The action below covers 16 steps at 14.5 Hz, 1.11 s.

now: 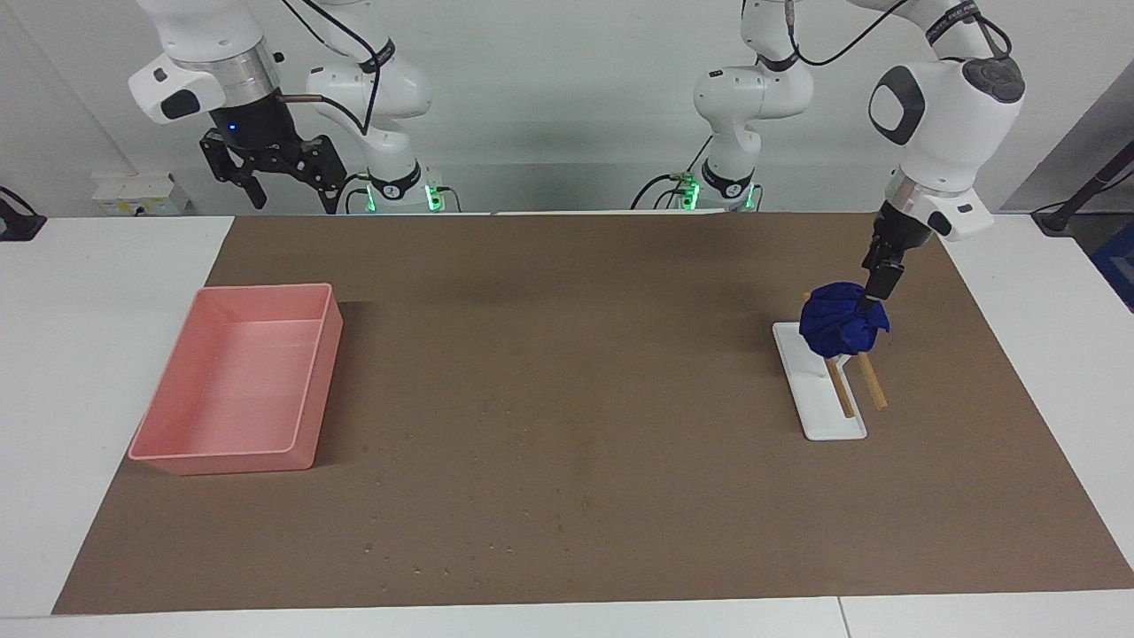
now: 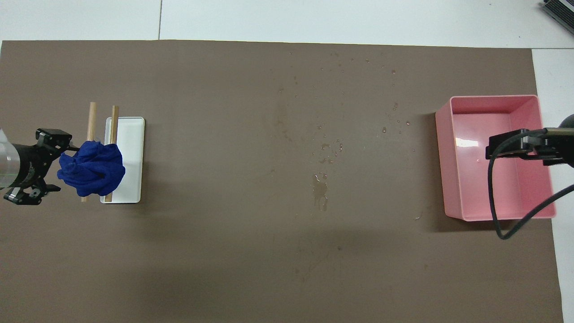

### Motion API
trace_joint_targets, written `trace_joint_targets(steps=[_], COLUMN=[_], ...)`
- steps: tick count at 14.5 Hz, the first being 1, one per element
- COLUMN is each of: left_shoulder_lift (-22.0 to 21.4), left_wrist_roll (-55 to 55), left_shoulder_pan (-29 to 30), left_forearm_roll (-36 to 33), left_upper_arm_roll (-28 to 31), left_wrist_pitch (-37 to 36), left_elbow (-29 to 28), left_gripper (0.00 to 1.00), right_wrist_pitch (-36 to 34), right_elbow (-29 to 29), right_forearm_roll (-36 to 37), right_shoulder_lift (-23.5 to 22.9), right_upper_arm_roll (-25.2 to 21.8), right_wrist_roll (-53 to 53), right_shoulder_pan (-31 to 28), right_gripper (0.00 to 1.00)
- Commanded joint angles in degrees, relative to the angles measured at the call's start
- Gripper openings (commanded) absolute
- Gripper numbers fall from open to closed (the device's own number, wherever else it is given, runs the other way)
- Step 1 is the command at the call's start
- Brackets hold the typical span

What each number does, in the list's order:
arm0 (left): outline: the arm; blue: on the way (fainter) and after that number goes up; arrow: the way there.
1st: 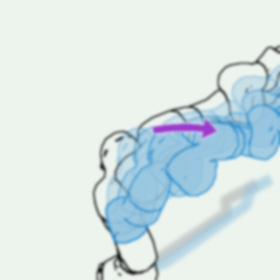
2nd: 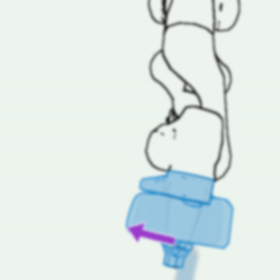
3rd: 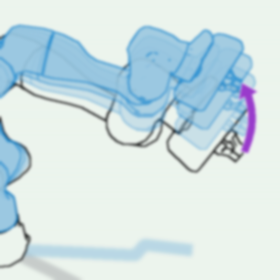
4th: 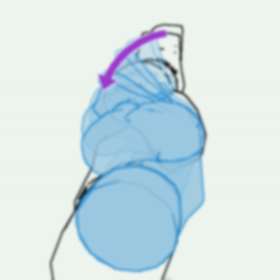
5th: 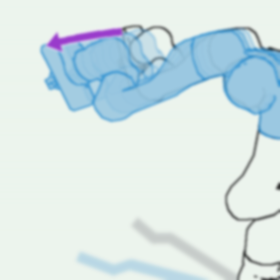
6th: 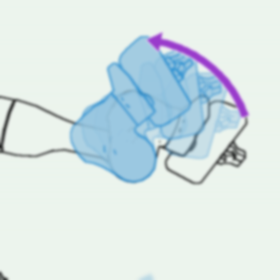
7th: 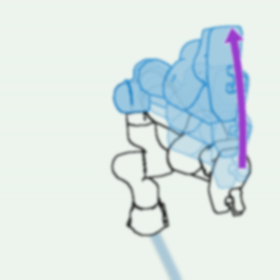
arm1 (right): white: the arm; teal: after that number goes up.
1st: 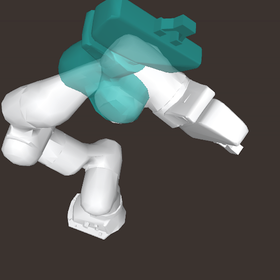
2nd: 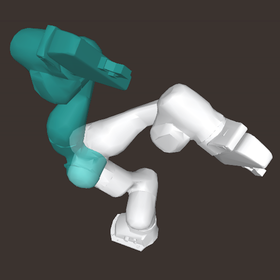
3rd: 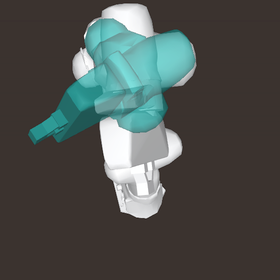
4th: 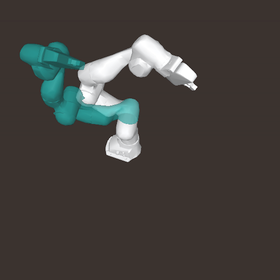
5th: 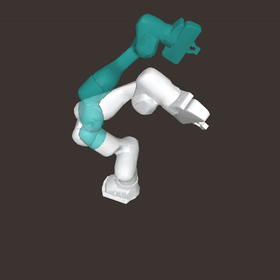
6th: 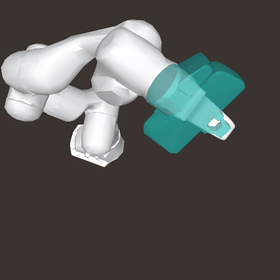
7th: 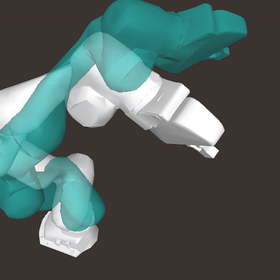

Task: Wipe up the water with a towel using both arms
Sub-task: 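Move the left gripper down onto the blue cloth on the white tray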

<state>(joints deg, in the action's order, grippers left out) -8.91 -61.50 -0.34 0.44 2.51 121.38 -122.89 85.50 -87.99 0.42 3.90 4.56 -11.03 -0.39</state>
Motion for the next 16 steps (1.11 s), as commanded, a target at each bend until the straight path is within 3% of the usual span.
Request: trace_joint_targets(steps=[1, 7, 16], left_shoulder_lift=[2.13, 4.25, 4.34], left_wrist_roll=[-2.92, -6.77, -9.17], left_shoulder_pan=[1.91, 2.80, 0.60], left_forearm_roll=[0.08, 3.51, 3.51], left_upper_arm_roll=[-0.31, -0.31, -0.40], left_wrist_pitch=[5.26, 9.84, 9.40], left_elbow=[-1.82, -3.23, -3.31], left_gripper=[1.00, 1.00, 1.00], right_wrist_pitch=[1.34, 0.46, 0.55], right_elbow=[0.19, 5.20, -1.04], right_forearm_roll=[-0.87, 0.02, -0.25], right_shoulder_lift=[-0.55, -5.57, -1.71], right_upper_arm_roll=[0.19, 0.19, 0.10], right_wrist_roll=[1.46, 0.93, 0.93], right_shoulder_pan=[-0.76, -1.19, -0.23], right_gripper=[1.00, 1.00, 1.00])
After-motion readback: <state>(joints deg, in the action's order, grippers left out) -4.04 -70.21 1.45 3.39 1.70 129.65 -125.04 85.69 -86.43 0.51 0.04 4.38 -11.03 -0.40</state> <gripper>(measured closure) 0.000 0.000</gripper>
